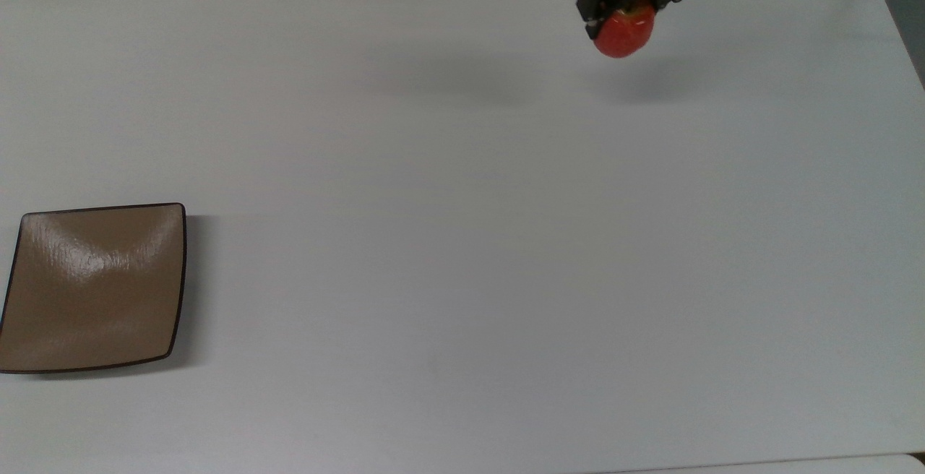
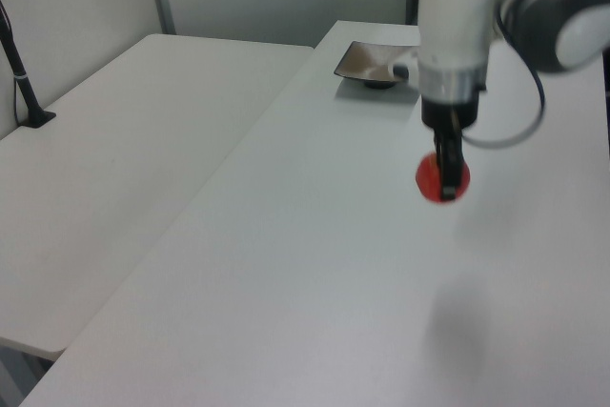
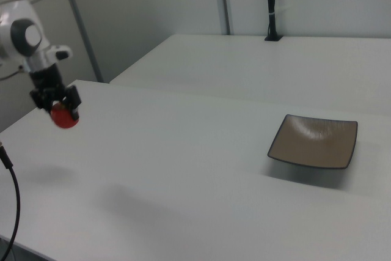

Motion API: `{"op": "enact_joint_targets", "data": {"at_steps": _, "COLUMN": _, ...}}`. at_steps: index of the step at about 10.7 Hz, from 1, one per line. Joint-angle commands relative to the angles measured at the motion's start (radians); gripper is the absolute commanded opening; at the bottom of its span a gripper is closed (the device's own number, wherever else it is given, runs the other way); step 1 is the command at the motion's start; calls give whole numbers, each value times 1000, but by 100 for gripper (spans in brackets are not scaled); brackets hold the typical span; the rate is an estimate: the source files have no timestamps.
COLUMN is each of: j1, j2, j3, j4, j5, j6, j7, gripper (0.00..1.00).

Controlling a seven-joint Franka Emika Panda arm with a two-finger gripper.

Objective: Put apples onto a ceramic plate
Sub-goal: 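Carry the held apple across the table over the brown plate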

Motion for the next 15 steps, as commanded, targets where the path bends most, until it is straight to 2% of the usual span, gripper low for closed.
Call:
{"op": "enact_joint_targets", "data": {"at_steps": 1, "j1": 10, "j2": 3, "j3": -191, "j4": 185, "j5": 108, "j6": -146, "j7": -152, "gripper": 42}}
{"op": "enact_joint_targets", "data": {"at_steps": 4, "j1": 9, "j2": 12, "j3": -355, "j4": 233, "j5": 131, "j6": -149, "j7": -306, "gripper": 42}}
{"op": "enact_joint_targets", "data": {"at_steps": 5, "j1": -17, "j2": 17, "j3": -385, "j4": 237, "j5": 131, "j6": -142, "j7": -352, "gripper": 42}}
{"op": "enact_joint_targets", "data": {"at_steps": 7, "j1": -88, "j2": 52, "j3": -400, "j4": 271, "j5": 128, "j6": -137, "j7": -499, "gripper": 42}}
{"op": "enact_joint_targets", "data": {"at_steps": 9, "j1": -152, "j2": 131, "j3": -431, "j4": 376, "j5": 128, "j6": -126, "j7": -559, "gripper": 42}}
{"op": "enact_joint_targets", "data": {"at_steps": 12, "j1": -253, "j2": 191, "j3": -436, "j4": 383, "j5": 127, "j6": 97, "j7": -607, "gripper": 42}}
{"op": "enact_joint_targets", "data": {"at_steps": 15, "j1": -343, "j2": 303, "j3": -436, "j4": 385, "j5": 127, "j6": 364, "j7": -613, "gripper": 42}}
